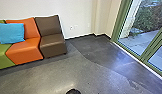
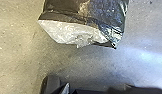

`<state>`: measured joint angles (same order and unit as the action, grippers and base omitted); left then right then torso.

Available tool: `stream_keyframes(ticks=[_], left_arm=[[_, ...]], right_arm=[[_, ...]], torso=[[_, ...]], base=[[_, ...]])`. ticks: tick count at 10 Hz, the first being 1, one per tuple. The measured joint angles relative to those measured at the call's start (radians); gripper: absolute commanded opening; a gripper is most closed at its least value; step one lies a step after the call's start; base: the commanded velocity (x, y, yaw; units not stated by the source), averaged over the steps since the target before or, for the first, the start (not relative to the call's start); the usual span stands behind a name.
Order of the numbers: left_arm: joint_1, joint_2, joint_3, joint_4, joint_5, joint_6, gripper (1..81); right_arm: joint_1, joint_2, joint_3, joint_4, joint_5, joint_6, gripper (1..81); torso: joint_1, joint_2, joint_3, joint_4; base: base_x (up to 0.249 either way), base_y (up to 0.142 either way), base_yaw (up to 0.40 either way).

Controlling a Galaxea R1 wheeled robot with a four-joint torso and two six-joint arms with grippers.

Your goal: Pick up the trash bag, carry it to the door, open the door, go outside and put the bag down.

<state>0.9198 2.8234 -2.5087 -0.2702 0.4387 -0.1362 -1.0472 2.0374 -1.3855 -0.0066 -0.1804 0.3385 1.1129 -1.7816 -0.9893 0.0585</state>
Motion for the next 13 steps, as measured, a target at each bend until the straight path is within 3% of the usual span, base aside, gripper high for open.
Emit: stream_keyframes(ticks=[6,10,13], left_arm=[[-0.064,0.006,-0.001,-0.012,-0.001,0.0,81.1],[-0.136,-0.003,-0.001,-0.016,0.037,0.0,81.1],[-0.146,-0.014,-0.01,-0.025,0.056,0.0,81.1]], right_arm=[[0.003,-0.044,0.031,0.0,-0.004,0.003,81.1],[0.039,-0.077,0.067,0.0,-0.006,0.013,81.1],[0.147,-0.118,0.114,0.007,-0.041,0.03,81.1]], torso=[[0.121,-0.193,-0.019,0.0],[0.199,-0.317,-0.106,0.0],[0.251,-0.399,-0.132,0.0]], base=[[0.0,0.0,0.0],[0.0,0.0,0.0],[0.0,0.0,0.0]])
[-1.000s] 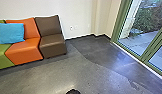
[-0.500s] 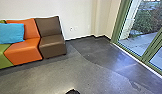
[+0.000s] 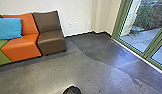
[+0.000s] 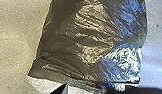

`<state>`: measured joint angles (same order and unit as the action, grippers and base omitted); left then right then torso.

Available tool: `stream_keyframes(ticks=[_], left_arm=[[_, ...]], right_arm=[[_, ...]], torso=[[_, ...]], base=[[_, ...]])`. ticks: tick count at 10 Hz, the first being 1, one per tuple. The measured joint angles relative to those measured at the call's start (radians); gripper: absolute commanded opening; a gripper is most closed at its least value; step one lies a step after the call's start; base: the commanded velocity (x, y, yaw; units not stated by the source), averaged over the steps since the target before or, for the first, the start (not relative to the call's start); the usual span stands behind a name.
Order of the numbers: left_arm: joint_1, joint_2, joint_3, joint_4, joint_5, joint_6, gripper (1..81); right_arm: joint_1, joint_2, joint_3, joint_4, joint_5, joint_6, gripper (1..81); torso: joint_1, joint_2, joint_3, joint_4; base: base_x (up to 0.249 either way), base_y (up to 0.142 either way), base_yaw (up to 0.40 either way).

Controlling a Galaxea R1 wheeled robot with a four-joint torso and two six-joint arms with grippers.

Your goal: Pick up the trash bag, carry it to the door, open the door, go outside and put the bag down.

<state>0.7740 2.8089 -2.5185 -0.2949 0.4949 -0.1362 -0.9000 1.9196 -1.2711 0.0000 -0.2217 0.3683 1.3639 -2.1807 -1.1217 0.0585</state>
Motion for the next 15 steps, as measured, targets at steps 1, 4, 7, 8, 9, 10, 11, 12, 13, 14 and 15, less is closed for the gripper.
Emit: stream_keyframes(ticks=[1,4,7,8,9,10,11,12,13,14,15], left_arm=[[-0.003,0.0,0.0,0.0,0.003,0.0,81.1],[-0.044,0.018,-0.004,-0.001,0.01,-0.001,81.1],[-0.029,0.074,-0.024,0.0,0.027,-0.001,81.1],[-0.026,0.08,-0.036,0.001,0.027,-0.001,81.1],[-0.023,0.08,-0.042,0.003,0.024,-0.001,81.1],[-0.014,0.076,-0.045,0.003,0.026,-0.001,81.1],[-0.013,0.072,-0.048,0.003,0.025,-0.001,81.1],[-0.012,0.068,-0.048,0.003,0.025,0.0,81.1],[-0.004,0.065,-0.047,0.002,0.024,0.0,81.1],[0.002,0.063,-0.047,0.002,0.029,0.0,81.1],[0.002,0.061,-0.046,0.0,0.033,0.001,81.1]], right_arm=[[0.045,-0.005,0.014,0.009,-0.032,0.0,81.1],[0.119,-0.029,0.056,0.036,-0.122,0.007,81.1],[0.111,-0.031,0.062,0.042,-0.141,0.007,81.1],[0.111,-0.03,0.062,0.044,-0.141,0.007,81.1],[0.112,-0.026,0.059,0.044,-0.142,0.007,81.1],[0.114,-0.014,0.059,0.045,-0.14,0.007,81.1],[0.118,-0.004,0.059,0.044,-0.141,0.007,81.1],[0.119,-0.003,0.057,0.044,-0.139,0.007,81.1],[0.119,0.001,0.052,0.044,-0.141,0.008,81.1],[0.127,0.014,0.049,0.044,-0.142,0.009,81.1],[0.141,0.023,0.048,0.044,-0.158,0.019,81.1]], torso=[[0.021,-0.034,0.0,0.0],[0.095,-0.15,-0.001,0.0],[0.146,-0.255,-0.007,0.0],[0.16,-0.281,-0.024,0.0],[0.179,-0.309,-0.051,0.0],[0.199,-0.342,-0.082,0.0],[0.221,-0.377,-0.115,0.0],[0.241,-0.409,-0.145,0.0],[0.256,-0.432,-0.164,0.0],[0.274,-0.452,-0.17,0.0],[0.293,-0.473,-0.176,0.0]], base=[[0.0,0.0,0.0],[0.0,0.0,0.0],[0.0,0.0,0.0],[0.0,0.0,0.0],[0.0,0.0,0.0],[0.0,0.0,0.0],[0.0,0.0,0.0],[0.0,0.0,0.0],[0.0,0.0,0.0],[0.0,0.0,0.0],[0.0,0.0,0.0]])
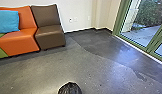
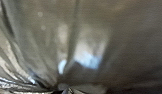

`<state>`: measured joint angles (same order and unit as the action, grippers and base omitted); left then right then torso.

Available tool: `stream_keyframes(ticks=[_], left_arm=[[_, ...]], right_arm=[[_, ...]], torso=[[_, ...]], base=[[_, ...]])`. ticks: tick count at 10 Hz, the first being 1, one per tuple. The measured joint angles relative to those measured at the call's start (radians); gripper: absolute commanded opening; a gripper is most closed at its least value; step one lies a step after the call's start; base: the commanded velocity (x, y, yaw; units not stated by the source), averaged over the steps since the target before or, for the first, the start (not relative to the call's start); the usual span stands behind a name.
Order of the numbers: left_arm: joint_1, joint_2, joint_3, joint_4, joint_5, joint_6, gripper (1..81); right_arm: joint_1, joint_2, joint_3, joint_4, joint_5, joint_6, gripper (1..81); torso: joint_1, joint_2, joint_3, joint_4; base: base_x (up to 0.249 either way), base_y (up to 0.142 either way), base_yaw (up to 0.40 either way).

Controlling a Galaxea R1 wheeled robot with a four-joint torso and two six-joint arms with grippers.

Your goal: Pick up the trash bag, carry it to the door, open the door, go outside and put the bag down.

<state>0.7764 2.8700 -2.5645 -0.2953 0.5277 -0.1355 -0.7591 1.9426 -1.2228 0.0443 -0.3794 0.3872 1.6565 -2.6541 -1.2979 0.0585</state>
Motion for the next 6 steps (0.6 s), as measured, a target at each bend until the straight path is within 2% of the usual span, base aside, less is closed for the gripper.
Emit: stream_keyframes(ticks=[2,6], left_arm=[[-0.006,0.0,0.005,-0.009,0.016,0.003,81.1],[-0.008,-0.003,0.007,-0.018,0.026,0.007,81.1]], right_arm=[[0.006,0.031,-0.008,0.0,-0.056,0.009,81.1],[0.011,0.055,-0.03,0.0,-0.061,0.014,81.1]], torso=[[0.043,-0.021,-0.001,0.0],[0.062,-0.03,-0.002,0.0]], base=[[0.0,0.0,0.0],[0.0,0.0,0.0]])
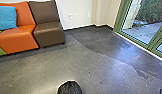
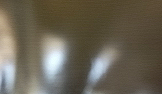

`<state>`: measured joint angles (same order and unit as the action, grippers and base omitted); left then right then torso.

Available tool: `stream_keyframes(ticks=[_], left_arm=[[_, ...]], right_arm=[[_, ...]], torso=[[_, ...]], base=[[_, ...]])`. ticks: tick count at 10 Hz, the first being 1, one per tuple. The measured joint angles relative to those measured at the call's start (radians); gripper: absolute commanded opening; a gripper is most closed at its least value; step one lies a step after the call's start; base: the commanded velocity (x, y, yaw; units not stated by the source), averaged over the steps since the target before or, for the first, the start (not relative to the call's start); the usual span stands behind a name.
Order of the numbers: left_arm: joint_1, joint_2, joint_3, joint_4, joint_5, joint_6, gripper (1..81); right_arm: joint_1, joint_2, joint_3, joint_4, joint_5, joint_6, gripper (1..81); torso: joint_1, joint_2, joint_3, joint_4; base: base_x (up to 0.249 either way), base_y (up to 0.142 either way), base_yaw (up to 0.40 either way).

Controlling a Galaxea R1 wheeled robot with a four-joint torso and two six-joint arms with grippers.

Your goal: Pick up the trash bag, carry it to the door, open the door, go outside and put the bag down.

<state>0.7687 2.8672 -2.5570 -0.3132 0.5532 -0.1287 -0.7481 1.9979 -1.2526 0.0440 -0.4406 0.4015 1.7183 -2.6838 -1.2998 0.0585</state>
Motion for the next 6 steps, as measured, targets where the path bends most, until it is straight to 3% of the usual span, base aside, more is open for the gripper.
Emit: stream_keyframes(ticks=[2,3,6], left_arm=[[0.003,0.0,0.0,0.0,-0.006,0.001,81.1],[0.007,0.001,0.0,0.001,-0.004,0.012,1.0],[0.013,0.0,0.0,-0.001,-0.012,0.014,1.0]], right_arm=[[0.0,0.0,0.0,0.0,0.0,0.0,81.1],[0.0,0.0,0.0,0.0,0.0,0.0,81.1],[-0.003,0.0,-0.001,0.0,0.0,0.0,81.1]], torso=[[0.0,0.0,0.0,0.0],[0.0,0.0,0.0,0.0],[0.0,0.0,0.0,0.0]], base=[[0.0,0.0,0.0],[0.0,0.0,0.0],[0.0,0.0,0.0]])
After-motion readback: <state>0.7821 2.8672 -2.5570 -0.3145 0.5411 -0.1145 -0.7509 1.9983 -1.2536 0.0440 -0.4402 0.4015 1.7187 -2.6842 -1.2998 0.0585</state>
